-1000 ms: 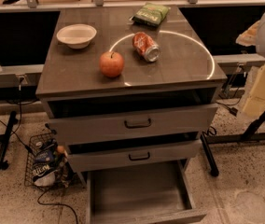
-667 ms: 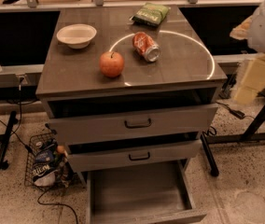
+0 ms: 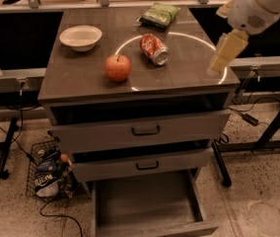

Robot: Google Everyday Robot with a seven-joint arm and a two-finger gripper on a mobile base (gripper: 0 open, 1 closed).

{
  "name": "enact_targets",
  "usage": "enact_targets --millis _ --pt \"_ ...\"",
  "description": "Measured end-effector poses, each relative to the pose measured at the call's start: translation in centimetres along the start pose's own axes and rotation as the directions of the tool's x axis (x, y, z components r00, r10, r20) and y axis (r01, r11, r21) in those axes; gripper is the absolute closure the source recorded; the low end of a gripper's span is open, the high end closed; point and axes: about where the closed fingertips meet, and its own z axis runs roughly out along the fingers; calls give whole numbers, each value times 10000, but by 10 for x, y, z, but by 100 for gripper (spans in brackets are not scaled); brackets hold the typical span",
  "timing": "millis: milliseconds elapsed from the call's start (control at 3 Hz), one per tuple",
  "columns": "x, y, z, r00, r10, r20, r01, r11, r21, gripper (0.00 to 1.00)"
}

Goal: Place coke can into bottom drawer

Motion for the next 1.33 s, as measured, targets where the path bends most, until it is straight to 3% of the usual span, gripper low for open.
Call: enact_targets --millis 333,667,1000,1333 --pt "-25 -60 52 9925 406 1153 -451 9983 366 0" --pt "-25 -60 52 9925 405 1153 -450 9983 365 0" --pt "-30 -61 71 9856 978 1382 -1035 9940 350 0" --pt "-56 -58 123 9541 2238 1989 -2249 9742 -170 0"
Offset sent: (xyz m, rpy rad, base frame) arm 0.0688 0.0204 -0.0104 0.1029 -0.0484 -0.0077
